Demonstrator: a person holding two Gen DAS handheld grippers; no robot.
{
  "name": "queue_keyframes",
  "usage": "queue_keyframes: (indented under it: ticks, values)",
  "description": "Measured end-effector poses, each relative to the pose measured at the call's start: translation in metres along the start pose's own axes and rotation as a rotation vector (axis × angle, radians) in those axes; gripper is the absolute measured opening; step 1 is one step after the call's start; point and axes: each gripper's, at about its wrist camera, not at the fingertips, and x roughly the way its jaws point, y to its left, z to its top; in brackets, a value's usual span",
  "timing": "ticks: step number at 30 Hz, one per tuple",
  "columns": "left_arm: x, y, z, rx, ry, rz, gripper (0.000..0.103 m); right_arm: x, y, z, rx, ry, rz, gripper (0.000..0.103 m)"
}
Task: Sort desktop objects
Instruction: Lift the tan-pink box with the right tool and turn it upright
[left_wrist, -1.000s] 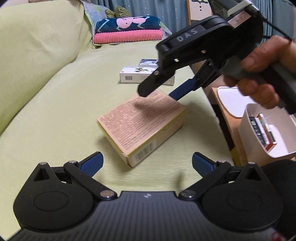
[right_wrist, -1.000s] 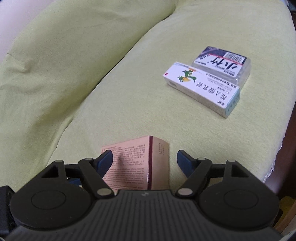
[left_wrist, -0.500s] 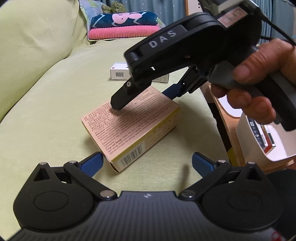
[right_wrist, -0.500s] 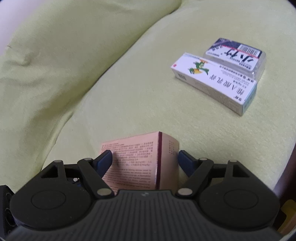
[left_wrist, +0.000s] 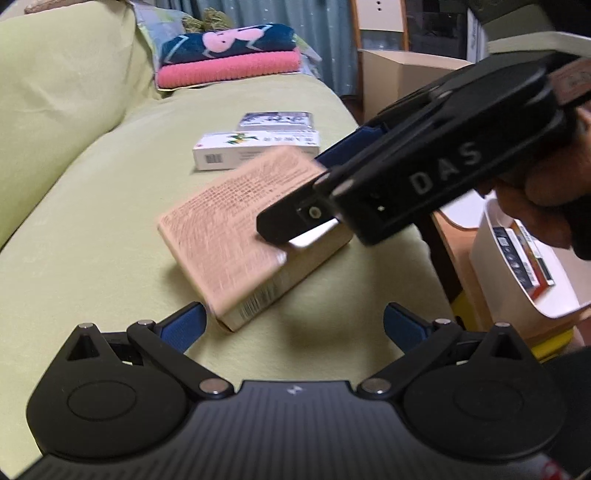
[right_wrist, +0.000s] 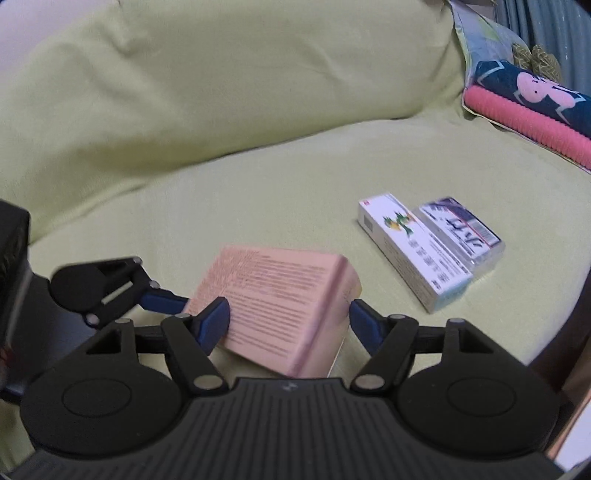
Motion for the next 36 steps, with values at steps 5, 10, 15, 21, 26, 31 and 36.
queue_keyframes:
  ticks: [5,10,15,21,26,31,36]
  values:
    - [-0.008,0.0,-0.004,0.006,0.006,0.009,0.103,-0.004,-0.006,-0.005,-0.005,0.004,0.012,0.067]
    - [-0.017,0.002,-0.006,0.004,0.008,0.016,0.103,-0.008,0.001,-0.008,-0.098,0.006,0.012,0.066]
    - [-0.022,0.008,0.002,-0.006,-0.022,0.021,0.103,-0.006,-0.029,-0.001,0.105,0.01,0.093,0.065]
    - [-0.018,-0.002,0.017,0.057,-0.071,0.016,0.103,0.022,-0.076,0.005,0.412,0.096,0.227,0.073]
    - [-0.016,-0.015,0.016,0.099,-0.068,-0.02,0.103,0.039,-0.084,0.007,0.427,0.123,0.245,0.081]
    - [-0.01,-0.018,0.011,0.102,-0.066,-0.01,0.103,0.047,-0.081,0.008,0.417,0.119,0.274,0.092]
    - [-0.011,-0.017,0.007,0.098,-0.073,-0.009,0.103,0.049,-0.077,0.009,0.388,0.107,0.263,0.075]
